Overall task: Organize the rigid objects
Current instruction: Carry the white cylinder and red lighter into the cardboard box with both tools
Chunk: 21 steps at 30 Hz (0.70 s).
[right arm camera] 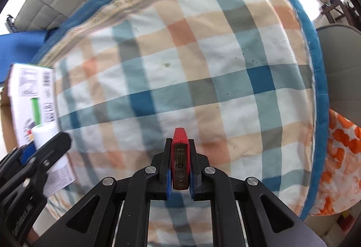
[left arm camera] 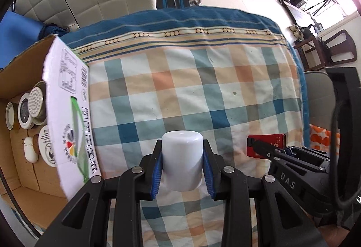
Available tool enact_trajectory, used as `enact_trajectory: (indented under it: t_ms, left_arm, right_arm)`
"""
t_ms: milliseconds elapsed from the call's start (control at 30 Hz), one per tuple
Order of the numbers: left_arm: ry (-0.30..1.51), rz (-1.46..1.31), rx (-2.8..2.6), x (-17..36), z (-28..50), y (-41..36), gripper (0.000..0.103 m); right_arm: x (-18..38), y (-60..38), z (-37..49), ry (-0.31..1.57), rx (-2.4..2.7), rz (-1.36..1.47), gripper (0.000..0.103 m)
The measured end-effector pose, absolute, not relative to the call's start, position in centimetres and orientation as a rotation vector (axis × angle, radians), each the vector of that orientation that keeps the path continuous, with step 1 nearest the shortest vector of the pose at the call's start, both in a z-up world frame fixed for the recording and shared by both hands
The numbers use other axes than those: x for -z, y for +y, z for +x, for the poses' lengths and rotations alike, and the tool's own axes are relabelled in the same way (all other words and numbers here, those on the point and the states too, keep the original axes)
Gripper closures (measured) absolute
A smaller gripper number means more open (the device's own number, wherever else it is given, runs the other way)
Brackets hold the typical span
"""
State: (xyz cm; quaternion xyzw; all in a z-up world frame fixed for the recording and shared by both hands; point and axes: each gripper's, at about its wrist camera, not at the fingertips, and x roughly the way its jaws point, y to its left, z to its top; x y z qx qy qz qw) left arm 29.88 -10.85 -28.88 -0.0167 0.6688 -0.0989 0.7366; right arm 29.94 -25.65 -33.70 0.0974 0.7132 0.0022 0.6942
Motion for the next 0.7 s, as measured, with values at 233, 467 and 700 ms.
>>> enact_trajectory:
  t_ms: [233, 467, 700]
  left_arm:
    - [1.397, -0.091, 0.229, 23.2, 28.3, -6.7, 0.074]
    - [1.332, -0.089, 0.164, 19.1, 26.8, 0.5, 0.074]
    - [1.342, -0.118, 0.034, 19.7, 25.3, 10.9, 0.074]
  right_arm:
    - [26.0, -21.4, 28.9, 1.487, -0.126, 0.209, 0.091]
    - [20.2, -13.4, 27.2, 1.429, -0.27, 0.157, 0.091]
    - [21.3, -3.0, 25.7, 1.468, -0.377, 0.159, 0.091]
